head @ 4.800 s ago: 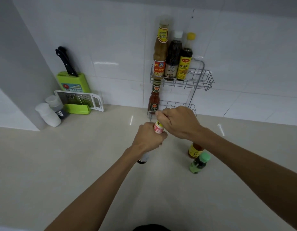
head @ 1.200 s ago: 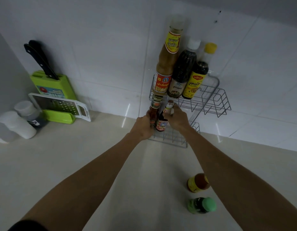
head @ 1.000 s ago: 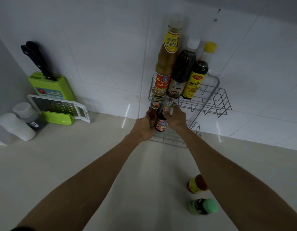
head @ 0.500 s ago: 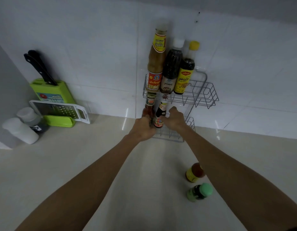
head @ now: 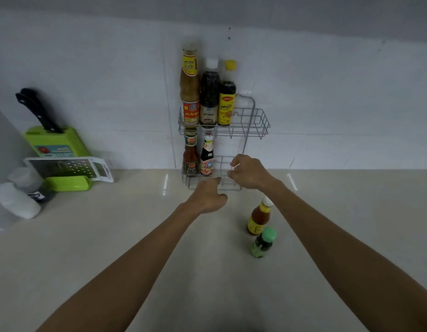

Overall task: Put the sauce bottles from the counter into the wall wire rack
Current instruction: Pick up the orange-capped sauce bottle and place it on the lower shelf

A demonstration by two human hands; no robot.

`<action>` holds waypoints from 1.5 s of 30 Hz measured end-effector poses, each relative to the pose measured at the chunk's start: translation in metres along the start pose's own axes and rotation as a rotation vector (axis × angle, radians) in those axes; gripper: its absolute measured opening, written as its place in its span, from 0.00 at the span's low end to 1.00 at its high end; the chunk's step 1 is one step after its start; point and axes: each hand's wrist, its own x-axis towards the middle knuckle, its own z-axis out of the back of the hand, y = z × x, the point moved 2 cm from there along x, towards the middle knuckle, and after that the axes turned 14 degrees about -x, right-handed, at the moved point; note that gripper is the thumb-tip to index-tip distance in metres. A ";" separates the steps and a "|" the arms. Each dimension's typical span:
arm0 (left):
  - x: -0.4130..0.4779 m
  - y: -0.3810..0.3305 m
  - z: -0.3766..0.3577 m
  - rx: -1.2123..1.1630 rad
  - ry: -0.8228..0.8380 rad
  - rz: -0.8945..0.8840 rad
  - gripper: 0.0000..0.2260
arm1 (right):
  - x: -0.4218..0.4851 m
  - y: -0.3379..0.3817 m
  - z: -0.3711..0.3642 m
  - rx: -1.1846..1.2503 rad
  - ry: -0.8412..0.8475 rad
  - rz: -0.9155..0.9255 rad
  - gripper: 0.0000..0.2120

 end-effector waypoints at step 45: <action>-0.069 -0.037 0.011 -0.209 -0.064 -0.076 0.11 | -0.074 0.033 0.043 -0.475 -0.525 0.345 0.30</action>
